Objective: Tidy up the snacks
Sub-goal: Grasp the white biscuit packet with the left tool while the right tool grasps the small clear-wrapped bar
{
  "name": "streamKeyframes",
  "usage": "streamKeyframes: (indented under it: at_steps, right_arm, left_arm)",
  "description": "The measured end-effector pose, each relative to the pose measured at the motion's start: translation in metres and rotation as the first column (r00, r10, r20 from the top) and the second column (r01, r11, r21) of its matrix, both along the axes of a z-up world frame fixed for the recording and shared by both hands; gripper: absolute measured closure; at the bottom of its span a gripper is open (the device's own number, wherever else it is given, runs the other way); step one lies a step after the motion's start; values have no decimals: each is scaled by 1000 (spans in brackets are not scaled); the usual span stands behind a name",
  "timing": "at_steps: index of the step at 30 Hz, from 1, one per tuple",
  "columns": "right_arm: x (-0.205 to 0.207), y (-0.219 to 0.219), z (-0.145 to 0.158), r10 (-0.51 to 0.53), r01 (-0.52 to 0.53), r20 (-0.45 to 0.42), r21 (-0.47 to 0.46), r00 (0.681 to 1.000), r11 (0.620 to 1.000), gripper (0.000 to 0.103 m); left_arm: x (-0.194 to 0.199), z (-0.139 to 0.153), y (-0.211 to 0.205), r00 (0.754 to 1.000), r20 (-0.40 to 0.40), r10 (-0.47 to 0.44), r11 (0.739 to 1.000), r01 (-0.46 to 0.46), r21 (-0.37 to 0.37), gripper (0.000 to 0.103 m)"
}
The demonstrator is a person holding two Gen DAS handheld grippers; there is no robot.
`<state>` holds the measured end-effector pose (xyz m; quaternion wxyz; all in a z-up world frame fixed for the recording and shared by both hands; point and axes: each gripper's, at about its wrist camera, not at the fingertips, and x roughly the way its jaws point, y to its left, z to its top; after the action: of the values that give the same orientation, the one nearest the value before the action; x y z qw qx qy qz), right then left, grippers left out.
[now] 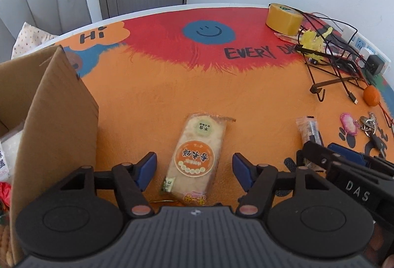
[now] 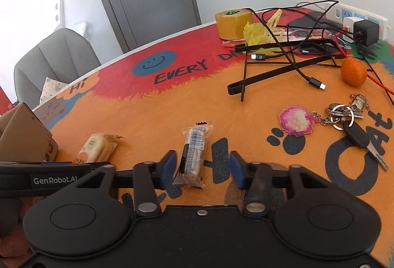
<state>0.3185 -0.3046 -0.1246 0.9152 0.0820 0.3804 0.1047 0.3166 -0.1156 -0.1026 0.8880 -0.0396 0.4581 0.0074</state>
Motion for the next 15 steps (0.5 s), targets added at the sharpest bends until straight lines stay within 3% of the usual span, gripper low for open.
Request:
streamKeyframes:
  at_steps: [2,6,15]
  right_arm:
    - [-1,-2,0,3,-3,-4,19,1000,1000,77]
    - [-4,-5,-1,-2,2,-2,37,1000,999,82]
    - [-16,-13,6,-29,28,4,75,1000,997,83]
  left_arm:
    - [-1,0,0,1000,9,5,1000,-5,9,43]
    - [-4,2,2,1000,28,6,1000,-5,-17,69]
    - [-15,14,-1,998,66,-11,999,14,-39,69]
